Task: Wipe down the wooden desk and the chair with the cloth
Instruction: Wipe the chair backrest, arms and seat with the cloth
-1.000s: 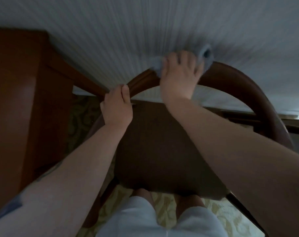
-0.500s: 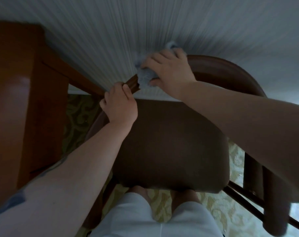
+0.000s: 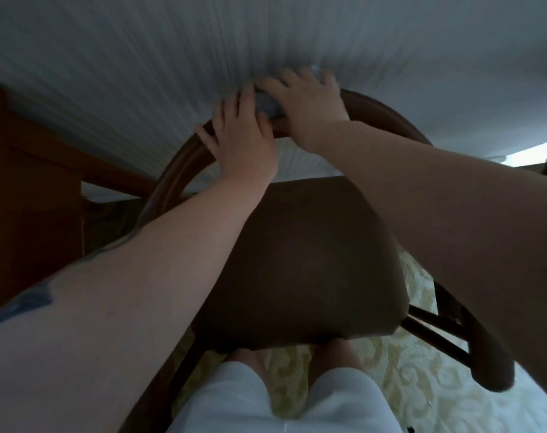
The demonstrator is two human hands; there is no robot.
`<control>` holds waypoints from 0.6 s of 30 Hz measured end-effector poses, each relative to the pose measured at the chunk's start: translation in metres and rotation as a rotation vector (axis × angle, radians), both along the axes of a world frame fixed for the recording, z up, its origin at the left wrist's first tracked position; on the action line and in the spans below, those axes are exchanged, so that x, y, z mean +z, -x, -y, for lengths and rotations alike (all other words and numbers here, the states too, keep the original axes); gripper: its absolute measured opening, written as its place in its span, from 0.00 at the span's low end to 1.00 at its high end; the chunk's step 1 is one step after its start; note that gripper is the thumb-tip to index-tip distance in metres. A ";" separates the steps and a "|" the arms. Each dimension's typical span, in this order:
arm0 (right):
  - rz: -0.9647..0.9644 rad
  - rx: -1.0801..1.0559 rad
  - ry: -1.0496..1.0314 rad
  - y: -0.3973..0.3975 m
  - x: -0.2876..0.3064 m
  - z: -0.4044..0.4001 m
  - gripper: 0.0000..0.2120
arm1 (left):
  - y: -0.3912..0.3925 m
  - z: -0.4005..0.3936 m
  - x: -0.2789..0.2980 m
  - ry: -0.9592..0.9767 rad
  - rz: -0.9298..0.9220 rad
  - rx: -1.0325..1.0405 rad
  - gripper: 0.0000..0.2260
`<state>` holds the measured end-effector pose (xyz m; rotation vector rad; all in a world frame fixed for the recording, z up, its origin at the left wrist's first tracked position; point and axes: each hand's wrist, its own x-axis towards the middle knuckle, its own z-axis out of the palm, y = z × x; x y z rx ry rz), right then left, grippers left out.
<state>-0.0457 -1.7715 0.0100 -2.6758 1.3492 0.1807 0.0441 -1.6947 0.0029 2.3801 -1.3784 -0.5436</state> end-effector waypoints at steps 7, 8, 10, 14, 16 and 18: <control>0.111 -0.724 -0.042 0.174 -0.026 -0.042 0.25 | 0.037 0.023 0.001 0.019 0.055 -0.078 0.21; 0.088 -0.772 -0.021 0.185 -0.029 -0.055 0.25 | 0.039 0.024 0.002 0.021 0.054 -0.071 0.21; 0.056 -0.857 -0.019 0.195 -0.033 -0.070 0.25 | 0.037 0.023 -0.002 0.031 0.064 -0.049 0.21; 0.070 -0.996 -0.053 0.159 -0.032 -0.054 0.27 | 0.033 0.010 -0.011 0.089 0.105 -0.046 0.24; 0.188 -0.823 -0.046 0.128 -0.029 -0.036 0.25 | 0.033 0.002 -0.011 0.093 0.093 0.007 0.25; 0.255 -0.687 -0.035 0.111 -0.025 -0.021 0.22 | 0.028 -0.006 -0.009 0.088 0.086 0.043 0.25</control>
